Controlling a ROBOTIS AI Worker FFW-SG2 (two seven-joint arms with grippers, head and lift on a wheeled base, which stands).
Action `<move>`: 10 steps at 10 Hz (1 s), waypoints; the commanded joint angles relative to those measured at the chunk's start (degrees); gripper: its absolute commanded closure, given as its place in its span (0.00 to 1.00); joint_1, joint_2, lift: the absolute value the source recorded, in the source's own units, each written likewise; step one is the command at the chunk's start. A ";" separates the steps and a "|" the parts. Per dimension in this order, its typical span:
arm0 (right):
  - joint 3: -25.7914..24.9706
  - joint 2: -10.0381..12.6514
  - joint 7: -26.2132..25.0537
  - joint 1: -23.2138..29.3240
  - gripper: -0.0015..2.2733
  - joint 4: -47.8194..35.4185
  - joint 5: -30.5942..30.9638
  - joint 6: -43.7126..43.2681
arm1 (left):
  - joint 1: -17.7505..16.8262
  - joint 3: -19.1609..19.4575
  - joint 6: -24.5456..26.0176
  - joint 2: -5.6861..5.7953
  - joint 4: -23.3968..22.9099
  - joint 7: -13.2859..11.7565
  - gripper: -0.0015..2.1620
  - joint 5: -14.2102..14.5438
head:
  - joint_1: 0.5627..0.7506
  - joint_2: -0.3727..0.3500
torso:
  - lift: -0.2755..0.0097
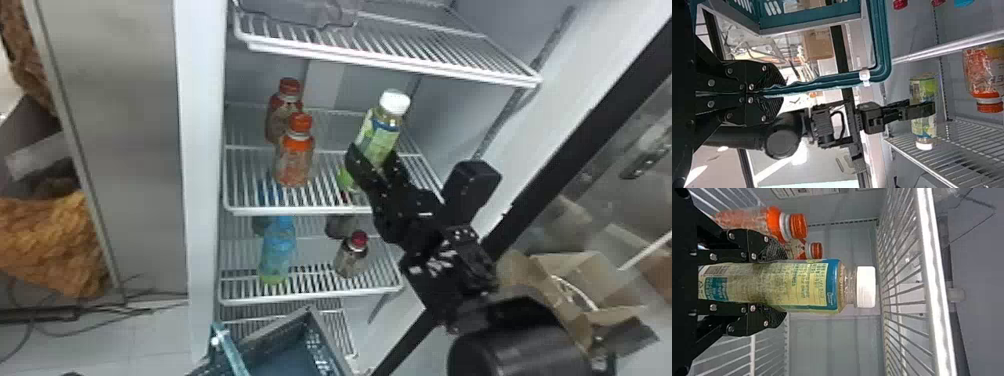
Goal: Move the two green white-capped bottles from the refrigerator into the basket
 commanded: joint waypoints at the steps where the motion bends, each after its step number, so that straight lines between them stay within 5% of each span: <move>1: -0.56 0.02 0.00 3.98 0.38 -5.39 -1.26 2.51 | 0.00 0.11 0.00 0.00 0.00 -0.07 0.55 0.00 | 0.70 0.03 | 0.95; 6: -4.56 0.99 0.00 14.81 0.38 -26.06 -4.00 20.23 | 0.28 0.11 0.14 0.00 0.00 -0.07 0.55 0.00 | 0.70 0.03 | 0.95; 10: -7.30 1.25 0.17 19.59 0.38 -39.56 -6.17 43.15 | 0.56 0.11 0.14 0.00 0.00 -0.07 0.55 0.00 | 0.70 0.03 | 0.95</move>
